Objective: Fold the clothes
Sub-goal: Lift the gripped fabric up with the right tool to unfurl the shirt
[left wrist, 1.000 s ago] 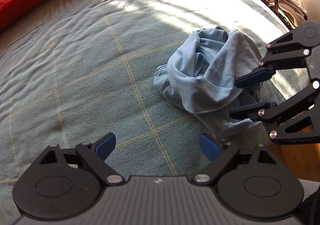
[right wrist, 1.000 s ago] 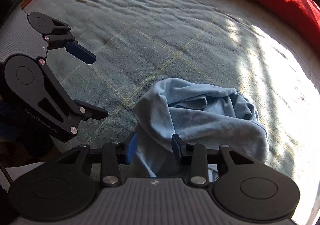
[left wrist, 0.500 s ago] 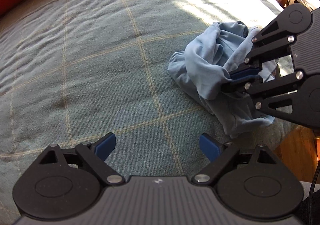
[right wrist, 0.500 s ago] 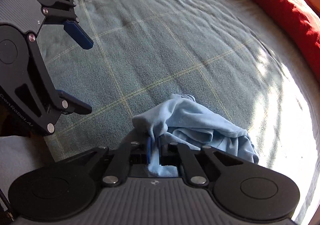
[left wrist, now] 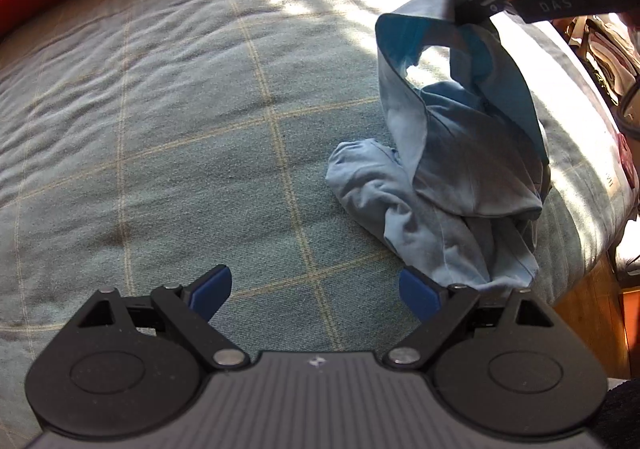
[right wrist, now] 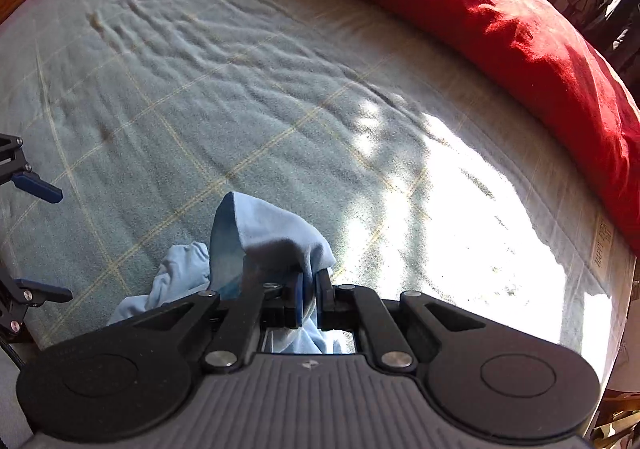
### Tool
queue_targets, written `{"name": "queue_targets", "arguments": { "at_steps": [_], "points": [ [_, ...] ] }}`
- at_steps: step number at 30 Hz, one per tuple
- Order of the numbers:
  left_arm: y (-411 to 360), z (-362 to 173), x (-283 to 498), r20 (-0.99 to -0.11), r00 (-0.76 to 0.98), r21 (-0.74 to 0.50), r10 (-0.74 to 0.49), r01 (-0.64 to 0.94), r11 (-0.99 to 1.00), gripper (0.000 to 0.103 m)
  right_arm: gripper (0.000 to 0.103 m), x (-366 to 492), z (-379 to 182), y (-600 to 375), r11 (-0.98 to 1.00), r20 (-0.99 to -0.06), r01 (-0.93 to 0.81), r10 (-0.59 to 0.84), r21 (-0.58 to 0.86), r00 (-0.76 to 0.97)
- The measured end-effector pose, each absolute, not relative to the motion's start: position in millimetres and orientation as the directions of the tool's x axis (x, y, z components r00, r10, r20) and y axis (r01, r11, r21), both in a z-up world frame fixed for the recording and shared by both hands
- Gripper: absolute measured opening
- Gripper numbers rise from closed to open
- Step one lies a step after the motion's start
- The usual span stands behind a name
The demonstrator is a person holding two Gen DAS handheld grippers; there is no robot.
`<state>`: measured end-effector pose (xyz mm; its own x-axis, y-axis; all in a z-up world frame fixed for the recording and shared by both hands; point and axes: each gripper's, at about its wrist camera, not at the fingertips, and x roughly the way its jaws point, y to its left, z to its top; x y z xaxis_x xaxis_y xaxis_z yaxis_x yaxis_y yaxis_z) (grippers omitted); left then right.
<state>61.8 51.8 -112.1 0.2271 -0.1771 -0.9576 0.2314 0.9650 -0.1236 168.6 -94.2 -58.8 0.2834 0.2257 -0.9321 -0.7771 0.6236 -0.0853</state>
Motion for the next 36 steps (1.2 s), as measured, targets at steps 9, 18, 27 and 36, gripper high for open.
{"name": "queue_targets", "arguments": {
  "at_steps": [9, 18, 27, 36],
  "points": [
    [79, -115, 58, -0.959, 0.232, -0.137, -0.165, 0.133, 0.982, 0.090, 0.006, 218, -39, -47, 0.546, -0.928, -0.838, 0.300, -0.024, 0.222],
    [123, -114, 48, -0.961, 0.245, -0.127, -0.130, 0.025, 0.992, 0.090, 0.006, 234, -27, 41, 0.407, -0.914, -0.913, 0.371, 0.003, 0.163],
    [152, -117, 36, -0.966, 0.239, -0.117, -0.104, -0.042, 0.992, 0.090, 0.006, 246, -35, 95, 0.422, -0.904, -0.907, 0.387, 0.001, 0.180],
    [144, -120, 36, -0.965, 0.234, -0.124, -0.117, -0.013, 0.992, 0.091, 0.007, 291, -75, 8, 0.643, -0.940, -0.753, 0.153, -0.139, 0.305]
  ]
}}
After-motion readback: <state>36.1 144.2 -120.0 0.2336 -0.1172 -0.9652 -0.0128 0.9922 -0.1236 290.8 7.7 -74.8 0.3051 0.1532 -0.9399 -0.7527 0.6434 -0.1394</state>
